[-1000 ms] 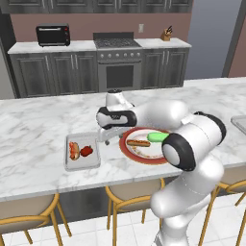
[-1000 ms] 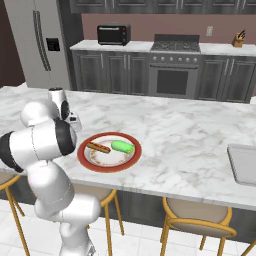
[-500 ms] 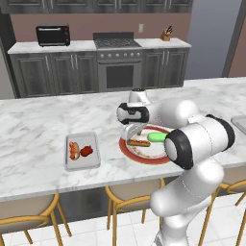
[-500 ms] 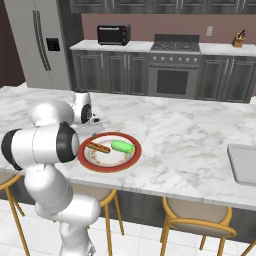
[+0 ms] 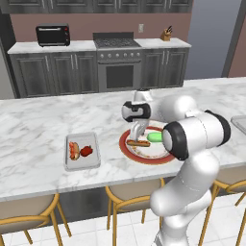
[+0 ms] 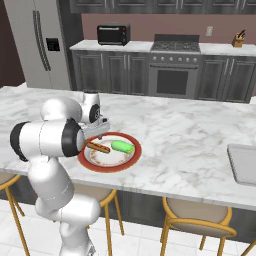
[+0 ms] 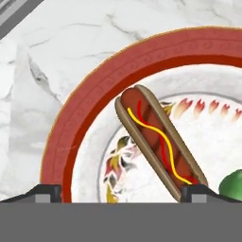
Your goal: Place one cooked food and one vegetable from the large plate to each tupperware container.
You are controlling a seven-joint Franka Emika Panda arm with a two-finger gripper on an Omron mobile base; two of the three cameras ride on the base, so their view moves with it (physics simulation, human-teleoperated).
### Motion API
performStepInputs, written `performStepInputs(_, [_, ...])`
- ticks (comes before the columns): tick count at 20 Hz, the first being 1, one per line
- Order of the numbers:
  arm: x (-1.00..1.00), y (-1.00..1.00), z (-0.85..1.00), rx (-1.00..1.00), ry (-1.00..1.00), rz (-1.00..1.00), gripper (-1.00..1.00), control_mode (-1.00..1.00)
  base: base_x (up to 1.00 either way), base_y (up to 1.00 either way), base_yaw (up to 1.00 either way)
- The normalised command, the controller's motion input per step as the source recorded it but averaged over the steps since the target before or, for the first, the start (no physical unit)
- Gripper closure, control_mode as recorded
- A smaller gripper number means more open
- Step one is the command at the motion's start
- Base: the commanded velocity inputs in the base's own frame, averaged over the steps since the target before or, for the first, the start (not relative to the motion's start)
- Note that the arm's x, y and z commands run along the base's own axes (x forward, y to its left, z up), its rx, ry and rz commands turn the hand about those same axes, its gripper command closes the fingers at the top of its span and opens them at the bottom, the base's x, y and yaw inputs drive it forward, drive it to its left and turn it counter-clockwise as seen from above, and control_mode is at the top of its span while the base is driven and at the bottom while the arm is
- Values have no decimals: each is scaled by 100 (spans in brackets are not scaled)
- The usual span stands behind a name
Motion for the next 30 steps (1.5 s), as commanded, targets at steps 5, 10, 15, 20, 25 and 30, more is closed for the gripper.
performStepInputs(5, [29,0,-39,0,0,4,-100,-100,0,0,0])
performStepInputs(10, [37,0,-22,0,0,5,-100,-100,0,0,0])
performStepInputs(15, [25,0,-23,0,0,6,-100,-100,0,0,0])
performStepInputs(20, [-19,0,-29,0,0,6,100,-100,0,0,0])
performStepInputs(25, [-79,-19,-27,0,-11,12,100,-100,0,0,0])
performStepInputs(30, [-68,-5,-64,0,-9,16,100,-100,0,0,0])
